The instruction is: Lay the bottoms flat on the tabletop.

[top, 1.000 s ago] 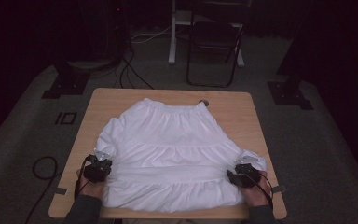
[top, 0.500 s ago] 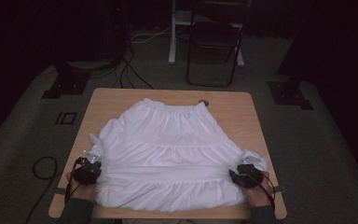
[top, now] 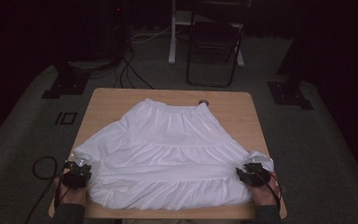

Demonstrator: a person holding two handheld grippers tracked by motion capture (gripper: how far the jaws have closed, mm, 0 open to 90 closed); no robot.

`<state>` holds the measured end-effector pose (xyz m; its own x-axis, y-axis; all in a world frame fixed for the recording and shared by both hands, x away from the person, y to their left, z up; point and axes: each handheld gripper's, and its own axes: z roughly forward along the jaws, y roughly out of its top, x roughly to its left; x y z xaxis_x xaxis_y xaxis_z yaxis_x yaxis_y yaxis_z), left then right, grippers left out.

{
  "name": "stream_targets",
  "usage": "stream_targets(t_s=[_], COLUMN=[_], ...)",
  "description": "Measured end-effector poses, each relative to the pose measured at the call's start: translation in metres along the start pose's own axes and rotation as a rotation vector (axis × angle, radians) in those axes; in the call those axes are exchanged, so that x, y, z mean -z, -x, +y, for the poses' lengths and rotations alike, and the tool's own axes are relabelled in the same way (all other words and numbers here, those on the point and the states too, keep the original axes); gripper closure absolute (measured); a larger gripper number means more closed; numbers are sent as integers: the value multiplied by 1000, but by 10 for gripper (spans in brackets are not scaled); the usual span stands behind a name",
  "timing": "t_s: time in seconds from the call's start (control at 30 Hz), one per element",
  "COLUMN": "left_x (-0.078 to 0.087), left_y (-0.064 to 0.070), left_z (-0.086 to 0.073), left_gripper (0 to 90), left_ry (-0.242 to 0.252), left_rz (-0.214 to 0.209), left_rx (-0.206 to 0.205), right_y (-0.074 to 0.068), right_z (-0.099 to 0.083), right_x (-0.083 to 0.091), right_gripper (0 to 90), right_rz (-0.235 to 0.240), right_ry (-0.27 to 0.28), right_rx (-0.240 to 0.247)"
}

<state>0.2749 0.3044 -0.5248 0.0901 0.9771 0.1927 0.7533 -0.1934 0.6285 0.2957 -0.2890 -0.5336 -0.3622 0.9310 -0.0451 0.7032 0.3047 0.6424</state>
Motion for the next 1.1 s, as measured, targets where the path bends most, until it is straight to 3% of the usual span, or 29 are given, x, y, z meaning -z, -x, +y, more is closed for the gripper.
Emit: stream_targets(t_s=[0.13, 0.2, 0.27, 0.33, 0.47, 0.57, 0.73, 0.83, 0.97, 1.1], left_x=[9, 15, 22, 29, 42, 44, 28, 15, -8, -19], left_y=[-8, -10, -8, -3, 7, 17, 42, 53, 55, 45], left_z=[1, 4, 9, 15, 30, 40, 46, 44, 40, 35], left_gripper=[781, 734, 670, 631, 608, 607, 657, 755, 895, 900], left_ry=[10, 35, 77, 114, 178, 197, 158, 116, 28, -19], left_rz=[61, 64, 25, 19, 2, -57, -125, -167, -138, -83], left_rx=[46, 73, 70, 52, 40, 9, -60, -95, -113, -70], right_y=[0, 0, 0, 0, 0, 0, 0, 0, 0, 0], right_z=[0, 0, 0, 0, 0, -1, -1, -1, -2, -2], right_x=[0, 0, -1, -1, -1, -1, -1, -1, -1, -1], right_gripper=[597, 597, 595, 594, 593, 592, 592, 591, 591, 591], right_rz=[-3, -4, -7, -10, -8, -7, -8, -8, -7, -7], right_ry=[0, 2, 3, 3, 6, 8, 13, 14, 15, 16], right_rx=[-2, -4, -3, -4, -5, -6, -7, -8, -8, -8])
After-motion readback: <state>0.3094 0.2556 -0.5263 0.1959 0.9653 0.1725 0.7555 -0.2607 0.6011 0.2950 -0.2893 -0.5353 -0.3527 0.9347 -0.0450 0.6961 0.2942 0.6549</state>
